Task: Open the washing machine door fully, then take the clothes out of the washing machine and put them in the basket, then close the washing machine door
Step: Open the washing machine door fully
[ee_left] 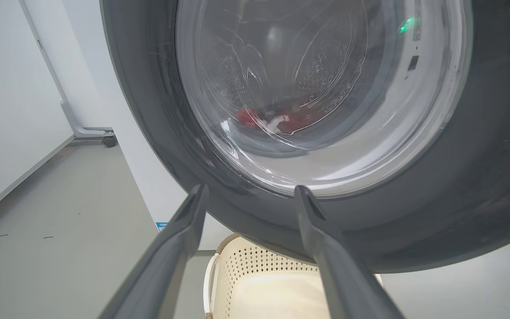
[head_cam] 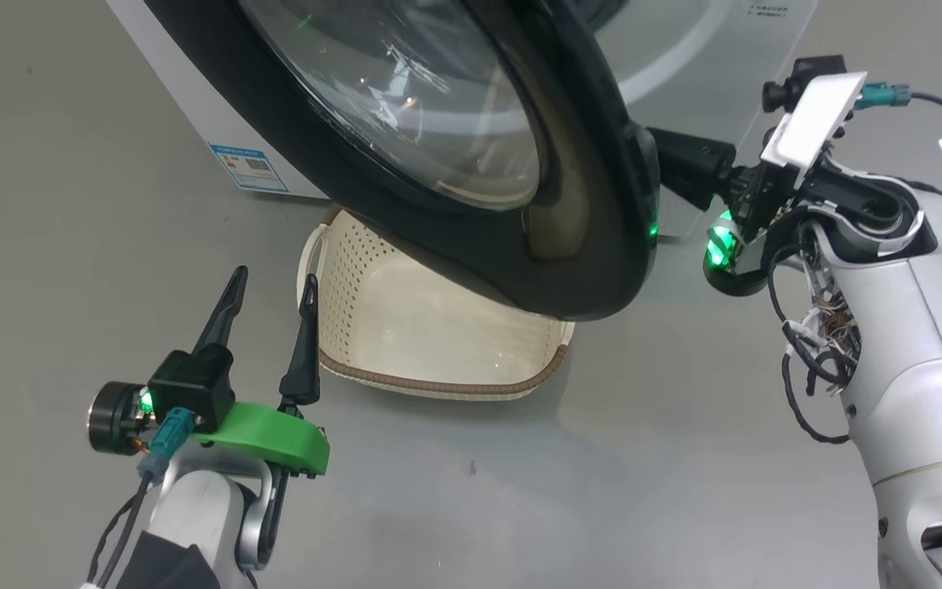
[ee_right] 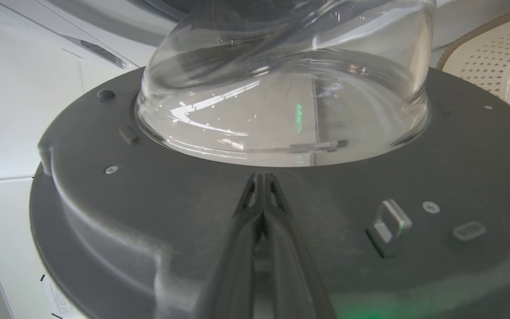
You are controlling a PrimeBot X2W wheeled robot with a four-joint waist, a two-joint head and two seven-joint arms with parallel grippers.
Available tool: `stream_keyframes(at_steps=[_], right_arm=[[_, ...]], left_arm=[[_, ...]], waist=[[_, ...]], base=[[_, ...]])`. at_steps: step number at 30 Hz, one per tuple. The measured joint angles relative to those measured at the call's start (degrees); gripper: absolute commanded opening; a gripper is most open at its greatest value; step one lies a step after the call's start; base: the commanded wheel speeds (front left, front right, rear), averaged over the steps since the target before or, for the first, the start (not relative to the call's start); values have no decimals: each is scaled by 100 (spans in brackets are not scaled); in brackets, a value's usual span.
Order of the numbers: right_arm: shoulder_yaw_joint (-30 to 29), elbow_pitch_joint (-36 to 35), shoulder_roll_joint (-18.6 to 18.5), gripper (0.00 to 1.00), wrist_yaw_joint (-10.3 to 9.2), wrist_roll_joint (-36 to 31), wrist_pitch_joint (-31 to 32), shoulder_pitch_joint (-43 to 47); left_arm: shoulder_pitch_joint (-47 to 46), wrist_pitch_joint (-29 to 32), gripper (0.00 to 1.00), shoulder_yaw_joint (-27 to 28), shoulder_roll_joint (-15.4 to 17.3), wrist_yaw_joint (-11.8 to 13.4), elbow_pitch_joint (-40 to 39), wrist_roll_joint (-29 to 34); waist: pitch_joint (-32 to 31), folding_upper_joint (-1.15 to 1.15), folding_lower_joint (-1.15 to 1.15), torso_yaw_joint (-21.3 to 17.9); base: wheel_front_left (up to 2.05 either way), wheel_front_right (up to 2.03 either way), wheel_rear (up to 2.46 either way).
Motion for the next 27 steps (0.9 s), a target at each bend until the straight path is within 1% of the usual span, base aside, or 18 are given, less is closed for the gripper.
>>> stream_keyframes(at_steps=[16, 27], right_arm=[[535, -378, 103, 0, 8, 196, 248, 728], [980, -615, 112, 0, 24, 333, 252, 1099]], left_arm=[[360, 0, 100, -27, 0, -48, 78, 0], [506, 0, 100, -64, 1, -77, 146, -11]], waist=[[-475, 0, 0, 218], [-681, 0, 0, 417]], base=[[0, 0, 0], [0, 0, 0]])
